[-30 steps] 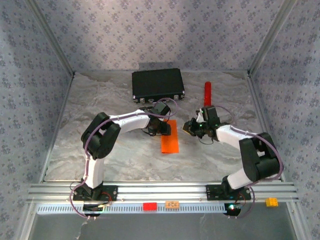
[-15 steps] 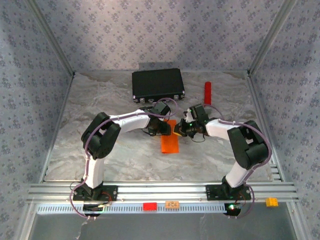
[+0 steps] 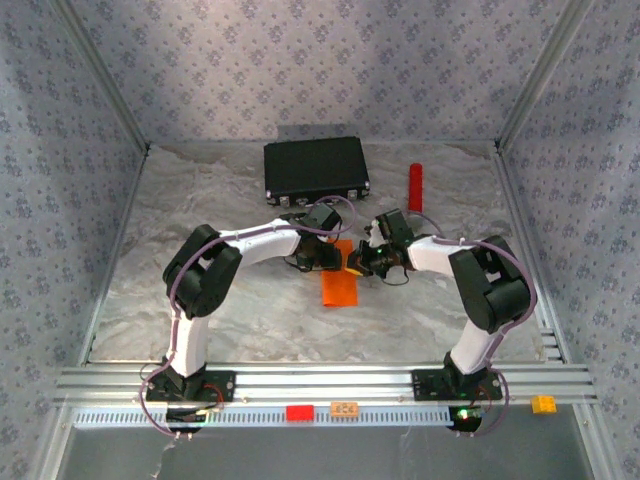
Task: Fold a paper plane with a square sheet of paper (pick it up from the middle)
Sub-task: Hold the square sheet of paper at the center of the table.
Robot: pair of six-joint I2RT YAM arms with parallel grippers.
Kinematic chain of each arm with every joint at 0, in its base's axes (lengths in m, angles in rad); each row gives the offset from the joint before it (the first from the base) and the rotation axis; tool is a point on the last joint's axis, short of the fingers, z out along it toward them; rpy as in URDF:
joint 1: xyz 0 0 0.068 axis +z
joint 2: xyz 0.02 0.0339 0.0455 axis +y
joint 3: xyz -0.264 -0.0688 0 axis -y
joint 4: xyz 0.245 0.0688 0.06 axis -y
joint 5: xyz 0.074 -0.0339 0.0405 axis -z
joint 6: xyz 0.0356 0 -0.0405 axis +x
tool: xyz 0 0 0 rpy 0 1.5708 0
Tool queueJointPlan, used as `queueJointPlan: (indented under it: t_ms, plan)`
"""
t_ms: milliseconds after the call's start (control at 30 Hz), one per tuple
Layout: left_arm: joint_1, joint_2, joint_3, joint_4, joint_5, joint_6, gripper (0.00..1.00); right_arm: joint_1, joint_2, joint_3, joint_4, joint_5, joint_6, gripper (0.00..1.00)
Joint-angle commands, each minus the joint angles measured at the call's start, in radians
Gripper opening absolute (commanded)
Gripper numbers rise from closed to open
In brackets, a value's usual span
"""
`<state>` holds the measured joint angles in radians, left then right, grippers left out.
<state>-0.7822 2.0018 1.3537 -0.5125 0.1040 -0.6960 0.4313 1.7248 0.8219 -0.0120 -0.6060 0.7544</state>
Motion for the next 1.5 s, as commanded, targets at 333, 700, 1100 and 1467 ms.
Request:
queueJointPlan:
  t_ms: [333,700,1100,1467]
  plan:
    - [-0.002,0.116,-0.036,0.001,-0.07,0.023,0.55,0.016,0.088,0.01,-0.098,0.043,-0.07,0.0]
    - [0.001,-0.021,-0.053,0.054,-0.026,0.01,0.6,-0.009,0.085,0.0,-0.158,0.077,-0.118,0.0]
    - [0.058,-0.212,-0.158,0.342,0.255,-0.04,0.48,-0.05,0.06,0.005,-0.232,0.095,-0.192,0.0]
    - [0.074,-0.086,-0.218,0.586,0.479,-0.171,0.0,-0.049,0.06,-0.007,-0.217,0.108,-0.172,0.0]
